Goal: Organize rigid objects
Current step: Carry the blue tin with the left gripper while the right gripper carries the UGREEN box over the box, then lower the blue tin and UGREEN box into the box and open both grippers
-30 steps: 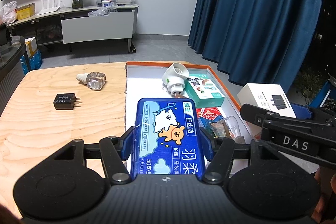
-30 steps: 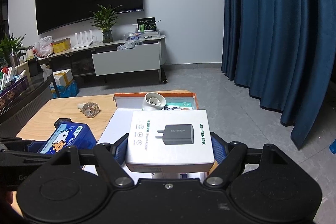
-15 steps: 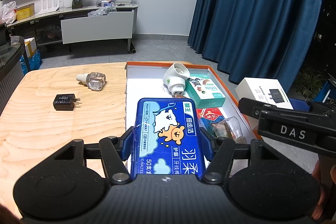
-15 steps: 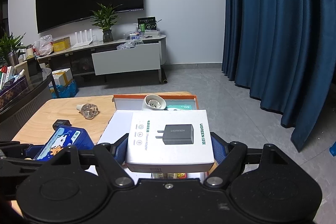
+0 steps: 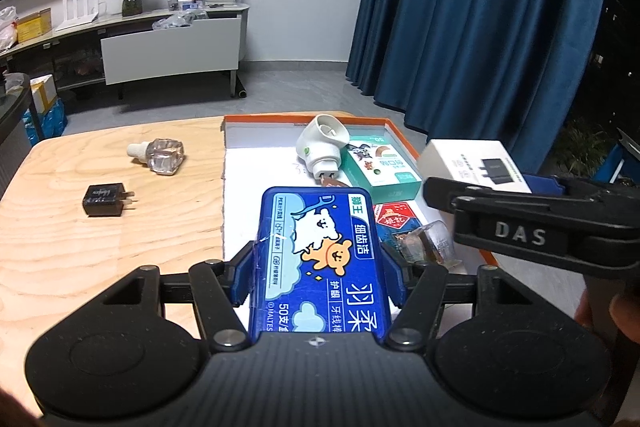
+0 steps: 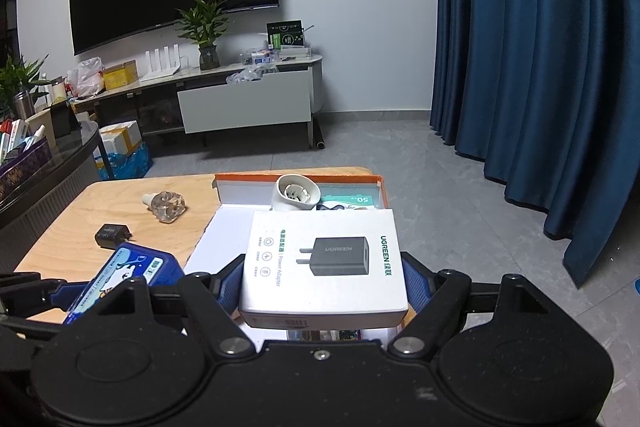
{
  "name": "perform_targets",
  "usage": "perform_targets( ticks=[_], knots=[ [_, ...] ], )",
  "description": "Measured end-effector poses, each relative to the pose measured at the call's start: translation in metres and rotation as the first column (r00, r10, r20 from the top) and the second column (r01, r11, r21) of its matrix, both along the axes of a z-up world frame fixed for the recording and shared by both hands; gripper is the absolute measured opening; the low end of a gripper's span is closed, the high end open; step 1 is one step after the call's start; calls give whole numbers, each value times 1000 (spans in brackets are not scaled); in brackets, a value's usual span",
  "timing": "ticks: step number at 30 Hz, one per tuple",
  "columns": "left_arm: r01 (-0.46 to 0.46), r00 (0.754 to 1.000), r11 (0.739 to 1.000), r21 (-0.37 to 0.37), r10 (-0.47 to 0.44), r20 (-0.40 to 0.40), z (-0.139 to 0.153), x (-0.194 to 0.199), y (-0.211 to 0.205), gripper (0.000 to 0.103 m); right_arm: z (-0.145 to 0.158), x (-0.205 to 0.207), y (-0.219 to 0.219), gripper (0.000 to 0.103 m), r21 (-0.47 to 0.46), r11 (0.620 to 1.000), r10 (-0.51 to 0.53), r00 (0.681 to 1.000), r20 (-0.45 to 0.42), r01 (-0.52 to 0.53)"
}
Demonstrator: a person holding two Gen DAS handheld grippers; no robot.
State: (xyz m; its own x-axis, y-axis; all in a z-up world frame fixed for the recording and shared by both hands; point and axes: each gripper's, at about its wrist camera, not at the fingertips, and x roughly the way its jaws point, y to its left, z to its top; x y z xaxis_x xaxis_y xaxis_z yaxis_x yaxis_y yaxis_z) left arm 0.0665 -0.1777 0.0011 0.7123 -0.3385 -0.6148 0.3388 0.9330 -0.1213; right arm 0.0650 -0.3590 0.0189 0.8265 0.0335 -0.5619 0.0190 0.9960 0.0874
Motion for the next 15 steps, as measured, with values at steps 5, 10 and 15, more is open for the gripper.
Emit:
perform_targets(
  ticks=[5, 10, 15],
  knots=[
    [18, 1000, 1000, 2, -18, -8, -4, 5, -7, 63, 1, 10, -2, 92, -9, 1000, 11, 1000, -11, -11],
    [37, 999, 999, 6, -37, -8, -4, 8, -14, 63, 2, 24, -3, 92, -5, 1000, 14, 1000, -18, -14],
    [48, 999, 999, 3, -48, -8, -4, 12, -19, 63, 3, 34, -3, 92, -10, 1000, 19, 999, -29, -20]
  ],
)
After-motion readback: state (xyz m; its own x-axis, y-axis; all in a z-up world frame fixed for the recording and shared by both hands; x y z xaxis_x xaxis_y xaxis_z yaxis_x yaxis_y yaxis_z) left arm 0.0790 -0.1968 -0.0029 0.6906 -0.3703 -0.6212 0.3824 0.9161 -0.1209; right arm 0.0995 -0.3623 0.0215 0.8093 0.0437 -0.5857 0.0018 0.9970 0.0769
